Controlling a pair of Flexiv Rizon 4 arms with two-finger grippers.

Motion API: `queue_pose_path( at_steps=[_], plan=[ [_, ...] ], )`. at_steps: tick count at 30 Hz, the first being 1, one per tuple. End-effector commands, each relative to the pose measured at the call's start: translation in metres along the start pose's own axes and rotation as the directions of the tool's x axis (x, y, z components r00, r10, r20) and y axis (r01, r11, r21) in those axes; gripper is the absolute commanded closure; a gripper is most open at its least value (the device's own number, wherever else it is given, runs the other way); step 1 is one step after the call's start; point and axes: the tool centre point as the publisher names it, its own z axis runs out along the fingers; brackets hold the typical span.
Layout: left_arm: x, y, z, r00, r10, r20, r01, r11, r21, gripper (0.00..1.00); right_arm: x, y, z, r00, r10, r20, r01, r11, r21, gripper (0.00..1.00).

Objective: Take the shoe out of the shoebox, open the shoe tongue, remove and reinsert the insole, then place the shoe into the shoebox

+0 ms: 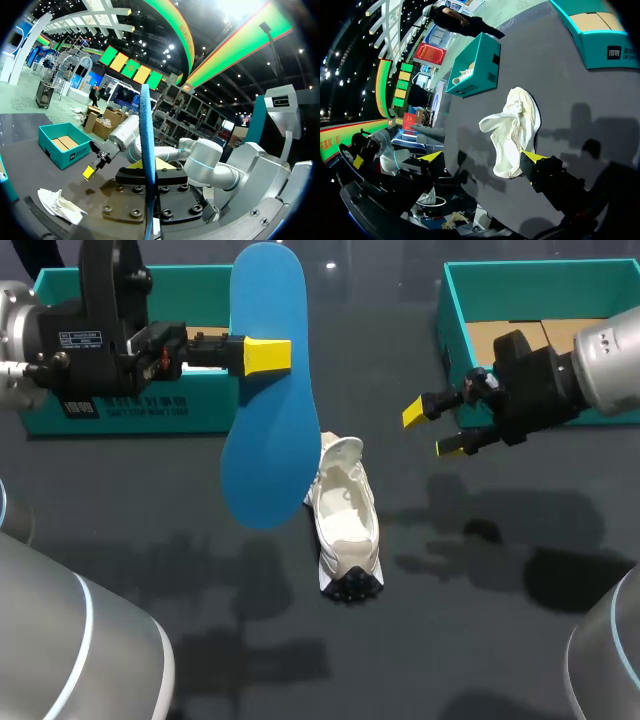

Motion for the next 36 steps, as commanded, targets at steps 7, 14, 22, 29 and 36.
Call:
queue_pose_path(
  at_steps=[7,14,22,29,36],
  plan=[
    [-0.001,0.000,0.002,1.000,0.000,-0.002,0.000,1.000,0.001,1.00,-0.004,-0.005,-0.005,0.995,0.053,-0.085,-0.051,0.999,0.016,0.00],
    [-0.012,-0.001,0.004,0.972,0.234,-0.008,-0.234,0.972,0.019,1.00,0.006,0.002,-0.010,0.977,0.108,-0.184,-0.102,0.994,0.044,0.00],
    [-0.037,0.005,0.010,0.666,0.743,0.068,-0.741,0.669,-0.057,1.00,0.014,0.008,-0.019,0.949,0.143,-0.281,-0.127,0.989,0.075,0.00],
    [-0.037,0.005,0.010,0.666,0.743,0.068,-0.741,0.669,-0.057,1.00,0.014,0.009,-0.020,0.943,0.158,-0.291,-0.139,0.987,0.085,0.00],
    [-0.041,0.010,0.016,0.576,0.815,0.059,-0.815,0.578,-0.036,1.00,0.017,0.016,-0.022,0.929,0.147,-0.339,-0.127,0.989,0.082,0.00]
  ],
)
